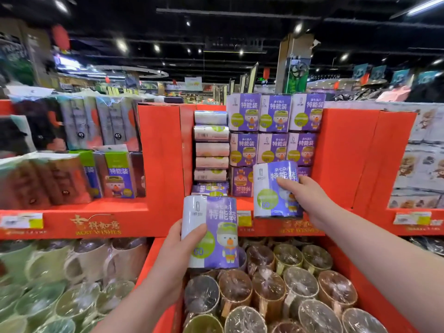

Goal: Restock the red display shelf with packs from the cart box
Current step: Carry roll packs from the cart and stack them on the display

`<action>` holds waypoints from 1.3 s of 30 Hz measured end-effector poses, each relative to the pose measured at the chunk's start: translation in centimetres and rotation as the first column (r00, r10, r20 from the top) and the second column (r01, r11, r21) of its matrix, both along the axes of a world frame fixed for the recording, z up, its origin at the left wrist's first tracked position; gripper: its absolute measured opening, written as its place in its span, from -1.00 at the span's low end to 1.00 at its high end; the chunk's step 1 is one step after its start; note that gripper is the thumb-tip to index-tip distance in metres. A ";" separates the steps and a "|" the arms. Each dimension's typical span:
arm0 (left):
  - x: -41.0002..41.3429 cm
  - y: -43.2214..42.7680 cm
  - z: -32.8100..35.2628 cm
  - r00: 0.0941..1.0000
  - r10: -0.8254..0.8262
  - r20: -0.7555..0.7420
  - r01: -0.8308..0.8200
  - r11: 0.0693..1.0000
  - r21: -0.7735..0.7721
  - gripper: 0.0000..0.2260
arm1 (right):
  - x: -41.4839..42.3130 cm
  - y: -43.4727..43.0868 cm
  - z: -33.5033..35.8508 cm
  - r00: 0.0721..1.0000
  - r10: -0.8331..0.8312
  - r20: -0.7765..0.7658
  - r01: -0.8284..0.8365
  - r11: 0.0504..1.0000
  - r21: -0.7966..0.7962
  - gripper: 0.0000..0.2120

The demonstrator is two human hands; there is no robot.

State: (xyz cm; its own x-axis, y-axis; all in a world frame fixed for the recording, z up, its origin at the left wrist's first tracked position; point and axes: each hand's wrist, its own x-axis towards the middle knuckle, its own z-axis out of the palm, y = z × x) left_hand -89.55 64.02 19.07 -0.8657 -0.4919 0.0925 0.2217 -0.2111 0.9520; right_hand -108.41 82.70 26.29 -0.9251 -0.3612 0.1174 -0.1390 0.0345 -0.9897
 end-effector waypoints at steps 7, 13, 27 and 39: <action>-1.0 -2.7 0.4 0.999 0.038 -0.018 -0.038 0.998 -0.040 -0.68 | -4.5 -3.6 0.1 0.998 -0.065 -0.013 0.065 0.997 0.045 -0.70; -2.7 -2.5 0.8 0.995 0.097 -0.016 -0.098 0.995 -0.018 -0.73 | -9.2 -6.5 -1.5 0.998 -0.061 0.017 0.057 0.982 0.177 -0.62; -6.1 -1.7 1.7 0.970 0.243 -0.030 -0.243 0.970 0.002 -0.56 | -16.7 -11.7 -4.6 1.000 0.001 0.026 -0.013 0.901 0.434 -0.72; -8.1 -1.4 1.9 0.973 0.226 -0.049 -0.224 0.974 0.040 -0.49 | -16.1 -11.1 -3.7 0.984 -0.008 -0.181 0.120 0.775 0.620 -0.29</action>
